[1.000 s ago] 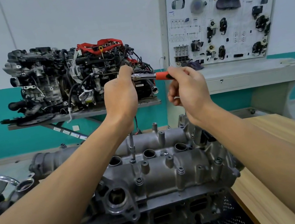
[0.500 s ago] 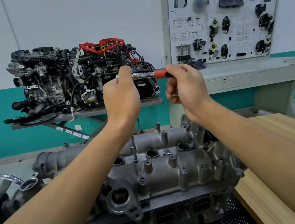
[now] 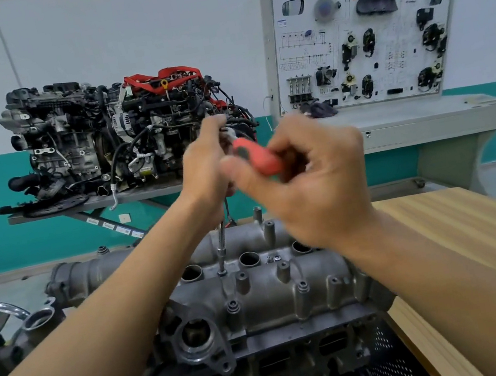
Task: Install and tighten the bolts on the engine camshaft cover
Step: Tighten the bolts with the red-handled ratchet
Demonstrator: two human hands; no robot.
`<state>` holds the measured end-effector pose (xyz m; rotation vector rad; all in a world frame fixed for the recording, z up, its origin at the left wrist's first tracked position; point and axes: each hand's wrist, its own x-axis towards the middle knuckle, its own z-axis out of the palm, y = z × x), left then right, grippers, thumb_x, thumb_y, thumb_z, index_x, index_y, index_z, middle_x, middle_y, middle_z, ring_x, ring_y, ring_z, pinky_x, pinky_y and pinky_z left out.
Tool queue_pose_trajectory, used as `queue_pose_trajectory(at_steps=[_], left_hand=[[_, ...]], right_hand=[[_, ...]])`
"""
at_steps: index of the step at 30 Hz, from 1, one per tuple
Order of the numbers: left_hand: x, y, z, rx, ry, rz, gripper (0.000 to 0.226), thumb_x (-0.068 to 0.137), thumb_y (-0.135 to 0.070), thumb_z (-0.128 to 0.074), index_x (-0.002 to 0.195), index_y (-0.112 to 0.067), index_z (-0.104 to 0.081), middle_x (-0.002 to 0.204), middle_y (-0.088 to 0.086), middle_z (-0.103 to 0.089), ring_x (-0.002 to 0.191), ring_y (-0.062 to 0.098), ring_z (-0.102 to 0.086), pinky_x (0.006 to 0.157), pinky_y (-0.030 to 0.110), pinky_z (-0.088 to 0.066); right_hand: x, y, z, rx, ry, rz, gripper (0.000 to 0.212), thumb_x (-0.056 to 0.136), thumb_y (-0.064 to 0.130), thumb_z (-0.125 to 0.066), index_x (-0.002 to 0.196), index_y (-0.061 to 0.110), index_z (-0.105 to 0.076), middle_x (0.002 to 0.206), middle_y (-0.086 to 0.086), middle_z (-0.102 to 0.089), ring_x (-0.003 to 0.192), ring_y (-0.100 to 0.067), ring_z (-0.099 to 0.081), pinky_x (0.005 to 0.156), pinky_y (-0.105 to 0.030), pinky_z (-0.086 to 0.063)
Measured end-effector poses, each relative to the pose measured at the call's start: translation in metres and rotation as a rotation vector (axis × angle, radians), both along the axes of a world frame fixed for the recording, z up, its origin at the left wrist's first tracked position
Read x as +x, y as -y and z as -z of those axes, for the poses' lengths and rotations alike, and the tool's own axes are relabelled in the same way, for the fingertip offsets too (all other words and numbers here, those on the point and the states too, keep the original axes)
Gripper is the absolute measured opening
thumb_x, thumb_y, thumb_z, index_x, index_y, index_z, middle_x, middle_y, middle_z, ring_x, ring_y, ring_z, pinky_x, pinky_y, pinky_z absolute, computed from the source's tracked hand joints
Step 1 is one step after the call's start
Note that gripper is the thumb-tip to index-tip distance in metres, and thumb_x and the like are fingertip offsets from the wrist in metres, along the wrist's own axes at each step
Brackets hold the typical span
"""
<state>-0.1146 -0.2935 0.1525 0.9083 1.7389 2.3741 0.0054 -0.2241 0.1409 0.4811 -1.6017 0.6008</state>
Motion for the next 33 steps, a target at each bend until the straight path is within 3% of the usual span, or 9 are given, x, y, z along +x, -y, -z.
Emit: queue_pose_trajectory(at_steps=[2,5,8,10,12,18,23,28,33], left_hand=[[0.007,-0.002,0.002,-0.030,-0.124,0.036,0.026,0.089,-0.042,-0.052,0.078,-0.019,-0.056,0.068,0.005,-0.047,0.067,0.020,-0.047,0.064,0.037,-0.042],[0.000,0.009,0.000,0.023,0.058,0.039,0.046,0.096,-0.044,-0.045,0.057,-0.019,-0.040,0.054,0.004,-0.032,0.047,0.017,-0.026,0.048,0.028,-0.022],[-0.002,0.023,0.000,0.040,0.110,0.129,0.053,0.099,-0.043,-0.037,0.051,-0.026,-0.025,0.045,-0.006,-0.020,0.040,0.014,-0.012,0.039,0.019,-0.013],[0.003,0.024,0.002,0.004,0.095,0.196,0.052,0.099,-0.044,-0.037,0.052,-0.026,-0.023,0.046,-0.007,-0.017,0.041,0.014,-0.011,0.039,0.020,-0.011],[0.010,0.021,0.003,-0.042,0.075,0.210,0.055,0.099,-0.044,-0.038,0.048,-0.028,-0.025,0.046,-0.007,-0.017,0.041,0.013,-0.012,0.040,0.021,-0.011],[0.007,0.018,-0.004,-0.014,0.119,0.085,0.055,0.096,-0.041,-0.041,0.045,-0.026,-0.026,0.046,-0.005,-0.020,0.041,0.015,-0.012,0.040,0.021,-0.013],[0.009,0.016,-0.005,-0.029,0.104,0.116,0.046,0.096,-0.037,-0.040,0.054,-0.025,-0.026,0.045,-0.006,-0.021,0.040,0.014,-0.011,0.038,0.019,-0.013],[0.010,0.017,-0.006,-0.018,0.108,0.078,0.045,0.096,-0.038,-0.042,0.056,-0.024,-0.026,0.045,-0.007,-0.022,0.041,0.014,-0.013,0.038,0.020,-0.015],[0.014,0.024,-0.013,-0.010,0.014,0.117,0.055,0.099,-0.038,-0.042,0.047,-0.027,-0.028,0.045,-0.007,-0.021,0.041,0.014,-0.014,0.038,0.021,-0.016]], right_hand=[[0.004,0.012,-0.007,0.100,-0.015,0.091,0.040,0.081,0.028,-0.080,0.066,0.036,-0.044,0.055,0.028,-0.036,0.047,0.006,-0.041,0.051,-0.012,-0.031],[-0.003,0.004,-0.010,-0.040,0.016,0.126,0.035,0.088,0.028,-0.071,0.064,0.014,-0.049,0.051,0.010,-0.042,0.044,-0.005,-0.042,0.042,-0.028,-0.034],[-0.020,-0.021,-0.008,-0.466,0.266,-0.177,0.022,0.097,0.017,-0.057,0.079,0.007,-0.053,0.057,-0.005,-0.046,0.048,-0.012,-0.047,0.041,-0.031,-0.034],[-0.033,-0.037,-0.012,-0.804,0.478,-0.247,0.019,0.101,0.018,-0.050,0.097,0.003,-0.060,0.066,-0.006,-0.053,0.051,-0.014,-0.048,0.045,-0.025,-0.034],[-0.042,-0.045,-0.013,-0.935,0.576,-0.239,0.024,0.100,0.017,-0.047,0.106,-0.001,-0.061,0.073,-0.005,-0.060,0.055,-0.012,-0.050,0.047,-0.025,-0.034],[-0.024,-0.033,-0.001,-0.728,0.237,-0.074,0.017,0.083,0.023,-0.060,0.067,0.018,-0.055,0.060,-0.005,-0.047,0.056,-0.021,-0.040,0.050,-0.029,-0.032],[-0.004,-0.014,0.009,-0.667,0.111,-0.095,0.022,0.083,0.018,-0.063,0.064,0.018,-0.052,0.051,0.006,-0.042,0.046,-0.014,-0.036,0.042,-0.022,-0.030],[0.001,-0.016,0.004,-0.629,0.185,-0.129,0.020,0.087,0.020,-0.064,0.070,0.018,-0.056,0.053,0.007,-0.047,0.049,-0.017,-0.041,0.044,-0.026,-0.035],[0.000,-0.025,-0.010,-0.781,0.378,-0.316,0.017,0.100,0.012,-0.053,0.084,0.013,-0.056,0.056,0.000,-0.049,0.050,-0.015,-0.047,0.045,-0.023,-0.035]])
